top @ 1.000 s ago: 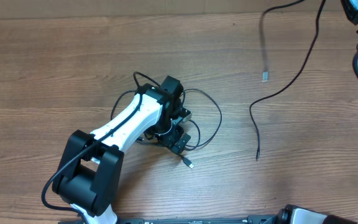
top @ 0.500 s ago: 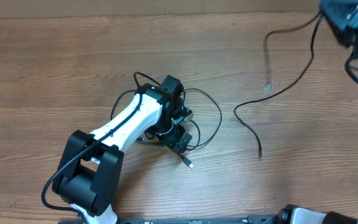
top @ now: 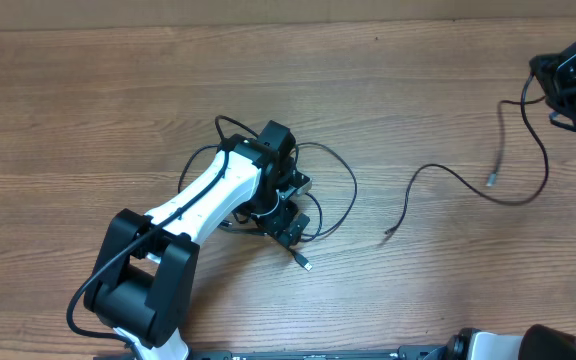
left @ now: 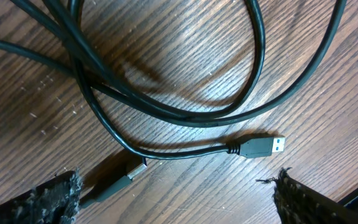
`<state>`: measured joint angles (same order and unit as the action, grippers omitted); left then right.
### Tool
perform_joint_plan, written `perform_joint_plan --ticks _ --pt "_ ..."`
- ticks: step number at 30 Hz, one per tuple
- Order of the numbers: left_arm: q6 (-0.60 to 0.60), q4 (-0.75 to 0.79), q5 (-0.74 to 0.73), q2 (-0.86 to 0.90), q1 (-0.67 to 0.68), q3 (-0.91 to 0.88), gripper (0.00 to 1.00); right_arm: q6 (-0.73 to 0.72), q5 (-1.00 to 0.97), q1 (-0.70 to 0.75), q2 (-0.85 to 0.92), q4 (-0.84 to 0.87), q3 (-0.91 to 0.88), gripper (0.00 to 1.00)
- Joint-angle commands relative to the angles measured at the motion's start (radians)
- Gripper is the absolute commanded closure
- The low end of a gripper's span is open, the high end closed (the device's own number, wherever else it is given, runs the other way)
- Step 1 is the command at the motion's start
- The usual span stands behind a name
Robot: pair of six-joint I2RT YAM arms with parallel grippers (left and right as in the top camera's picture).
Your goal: Untangle cables
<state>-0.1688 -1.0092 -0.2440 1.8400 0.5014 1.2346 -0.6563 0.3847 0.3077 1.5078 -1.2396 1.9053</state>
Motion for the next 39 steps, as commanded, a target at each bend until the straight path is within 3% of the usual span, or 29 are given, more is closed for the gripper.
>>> perform_joint_plan --ticks 1,7,15,20,28,39 --pt "-0.026 0.000 -0.016 -0.015 -0.005 -0.005 0.00 0.011 -0.138 0.002 0.008 -0.020 0.007 0.96" --pt "-0.026 0.001 -0.016 -0.015 -0.005 -0.005 0.00 -0.002 -0.135 0.002 0.009 -0.027 0.005 0.96" --pt "-0.026 0.002 -0.017 -0.015 -0.005 -0.005 0.00 -0.035 0.032 0.002 0.009 -0.031 0.005 0.96" --pt "-0.026 0.001 -0.016 -0.015 -0.005 -0.005 0.00 -0.150 0.105 0.002 0.009 -0.065 0.005 0.96" --pt "-0.026 0.002 -0.017 -0.015 -0.005 -0.005 0.01 -0.233 -0.080 0.002 0.009 -0.102 0.004 0.96" --pt "-0.026 0.006 -0.019 -0.015 -0.005 -0.005 0.00 -0.234 -0.326 0.031 0.021 -0.140 -0.002 0.96"
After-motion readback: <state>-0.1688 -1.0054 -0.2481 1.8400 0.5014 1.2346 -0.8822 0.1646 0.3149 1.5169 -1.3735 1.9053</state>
